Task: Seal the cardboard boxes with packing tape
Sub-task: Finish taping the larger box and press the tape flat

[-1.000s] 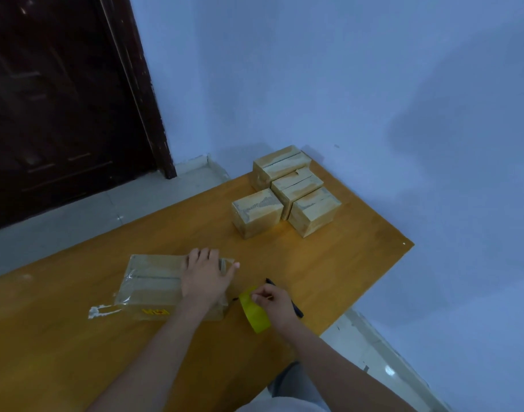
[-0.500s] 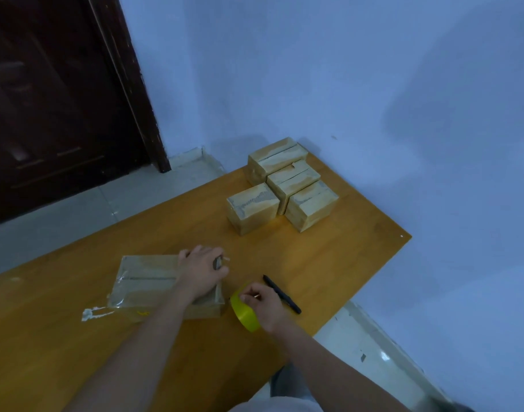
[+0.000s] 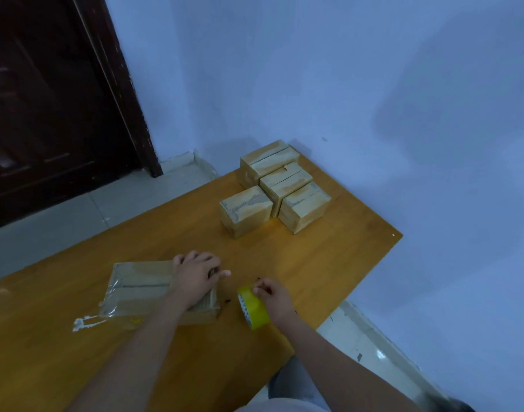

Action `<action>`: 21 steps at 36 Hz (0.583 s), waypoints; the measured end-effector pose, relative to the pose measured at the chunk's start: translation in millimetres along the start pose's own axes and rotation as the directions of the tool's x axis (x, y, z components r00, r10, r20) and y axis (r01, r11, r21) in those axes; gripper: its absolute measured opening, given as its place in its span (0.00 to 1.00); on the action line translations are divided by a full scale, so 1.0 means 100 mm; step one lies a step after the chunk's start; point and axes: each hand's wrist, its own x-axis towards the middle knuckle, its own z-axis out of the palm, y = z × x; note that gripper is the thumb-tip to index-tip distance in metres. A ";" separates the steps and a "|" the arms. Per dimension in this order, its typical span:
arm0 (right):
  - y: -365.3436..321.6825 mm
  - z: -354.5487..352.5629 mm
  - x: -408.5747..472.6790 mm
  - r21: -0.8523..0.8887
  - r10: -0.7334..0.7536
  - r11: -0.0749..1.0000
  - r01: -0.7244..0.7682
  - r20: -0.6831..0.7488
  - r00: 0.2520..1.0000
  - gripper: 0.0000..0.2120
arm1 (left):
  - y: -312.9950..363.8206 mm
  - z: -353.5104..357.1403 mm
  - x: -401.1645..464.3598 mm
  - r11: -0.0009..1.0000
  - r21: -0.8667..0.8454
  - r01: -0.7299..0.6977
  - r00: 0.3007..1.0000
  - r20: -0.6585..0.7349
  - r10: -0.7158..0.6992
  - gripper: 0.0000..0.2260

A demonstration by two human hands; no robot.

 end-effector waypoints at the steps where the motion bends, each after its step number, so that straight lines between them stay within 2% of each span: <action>1: 0.02 -0.02 -0.01 -0.008 -0.008 1.000 0.008 -0.012 1.000 0.07 | 0.00 -0.01 0.00 1.000 0.007 -0.001 1.000 -0.004 0.001 0.28; 5: 0.03 -0.02 -0.05 0.001 -0.019 1.000 0.019 -0.011 1.000 0.07 | 0.00 0.02 -0.02 1.000 0.021 0.006 1.000 -0.026 -0.006 0.36; 8: 0.01 -0.02 -0.07 -0.010 -0.033 0.999 0.033 -0.025 0.999 0.07 | 0.05 0.04 -0.03 0.998 0.009 0.055 0.998 -0.027 -0.055 0.26; 10: 0.01 -0.02 -0.07 -0.004 -0.032 0.999 0.031 -0.028 0.999 0.09 | 0.10 0.04 -0.06 0.989 -0.007 0.145 0.989 -0.036 -0.145 0.17; 12: 0.01 -0.02 -0.07 0.030 -0.009 1.000 0.009 -0.023 1.000 0.09 | 0.13 0.03 -0.09 0.967 -0.041 0.253 0.967 -0.030 -0.254 0.14; 14: 0.00 -0.04 -0.07 0.055 0.015 0.998 -0.014 -0.025 1.000 0.08 | 0.13 0.02 -0.11 0.951 -0.078 0.298 0.953 -0.027 -0.300 0.12; 16: -0.01 -0.04 -0.06 0.067 0.027 0.997 -0.025 -0.029 0.999 0.08 | 0.11 0.04 -0.12 0.960 -0.092 0.266 0.958 -0.082 -0.273 0.12; 19: 0.00 -0.01 -0.05 0.085 0.031 0.996 -0.029 -0.023 0.999 0.08 | 0.08 0.03 -0.20 0.980 -0.166 0.107 0.964 -0.222 -0.143 0.21; 21: 0.01 0.01 -0.03 0.080 0.032 0.996 -0.030 -0.018 0.999 0.08 | 0.07 0.00 -0.28 0.973 -0.229 -0.019 0.977 -0.210 -0.031 0.26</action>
